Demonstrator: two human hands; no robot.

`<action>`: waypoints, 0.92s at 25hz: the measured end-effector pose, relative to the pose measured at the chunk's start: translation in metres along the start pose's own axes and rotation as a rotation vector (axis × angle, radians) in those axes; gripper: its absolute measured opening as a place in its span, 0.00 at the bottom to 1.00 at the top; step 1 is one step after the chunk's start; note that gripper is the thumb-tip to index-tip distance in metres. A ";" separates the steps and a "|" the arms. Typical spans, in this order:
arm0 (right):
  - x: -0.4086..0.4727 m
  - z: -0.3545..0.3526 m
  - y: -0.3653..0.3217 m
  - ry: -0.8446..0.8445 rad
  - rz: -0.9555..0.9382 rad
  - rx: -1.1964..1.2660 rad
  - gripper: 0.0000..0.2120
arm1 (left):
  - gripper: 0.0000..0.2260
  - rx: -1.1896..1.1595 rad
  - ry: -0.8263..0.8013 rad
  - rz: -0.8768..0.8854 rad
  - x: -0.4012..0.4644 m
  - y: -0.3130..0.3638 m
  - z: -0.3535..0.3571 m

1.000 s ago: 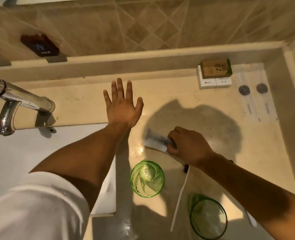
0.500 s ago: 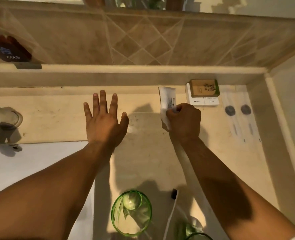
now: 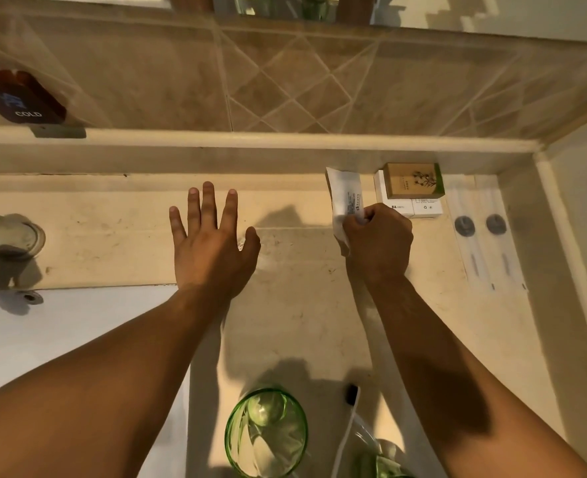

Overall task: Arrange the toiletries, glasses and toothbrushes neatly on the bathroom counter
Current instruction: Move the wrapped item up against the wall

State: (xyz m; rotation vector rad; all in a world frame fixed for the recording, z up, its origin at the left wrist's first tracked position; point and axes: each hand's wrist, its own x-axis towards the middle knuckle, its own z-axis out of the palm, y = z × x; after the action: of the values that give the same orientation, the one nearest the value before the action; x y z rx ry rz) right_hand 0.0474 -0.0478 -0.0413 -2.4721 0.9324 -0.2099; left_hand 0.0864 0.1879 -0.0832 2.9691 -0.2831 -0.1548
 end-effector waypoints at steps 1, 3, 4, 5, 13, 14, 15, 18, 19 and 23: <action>0.000 -0.001 0.000 0.003 0.005 -0.005 0.17 | 0.32 0.000 0.001 -0.001 0.000 0.000 0.000; 0.000 -0.004 -0.001 0.025 0.023 0.008 0.17 | 0.32 -0.001 0.000 0.001 0.000 0.001 -0.001; -0.001 -0.005 -0.004 0.037 0.008 0.030 0.17 | 0.32 -0.003 -0.001 -0.002 0.001 0.000 -0.001; -0.003 -0.005 -0.006 0.046 -0.034 0.057 0.16 | 0.32 -0.003 -0.003 -0.004 0.000 0.000 -0.001; -0.020 0.014 -0.013 -0.093 -0.293 -0.097 0.17 | 0.32 0.001 -0.006 -0.010 0.001 0.000 0.003; -0.021 0.015 -0.012 -0.110 -0.300 -0.116 0.17 | 0.32 0.000 -0.006 -0.011 0.001 -0.001 0.003; -0.021 0.015 -0.012 -0.127 -0.308 -0.133 0.17 | 0.32 0.000 -0.008 -0.012 0.001 -0.002 0.004; -0.029 0.008 -0.015 -0.146 -0.295 -0.046 0.16 | 0.32 0.005 -0.022 -0.015 0.000 -0.003 0.002; -0.033 0.004 -0.016 -0.143 -0.290 0.027 0.15 | 0.31 0.003 -0.026 -0.017 0.000 -0.002 0.002; -0.066 -0.021 -0.011 -0.405 -0.330 0.299 0.10 | 0.32 -0.005 -0.044 -0.035 0.000 0.000 0.000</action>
State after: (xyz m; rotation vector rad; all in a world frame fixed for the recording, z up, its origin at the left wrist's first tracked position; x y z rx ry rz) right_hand -0.0019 -0.0053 -0.0161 -2.2524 0.2987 0.0438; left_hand 0.0862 0.1878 -0.0834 2.9700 -0.2351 -0.2245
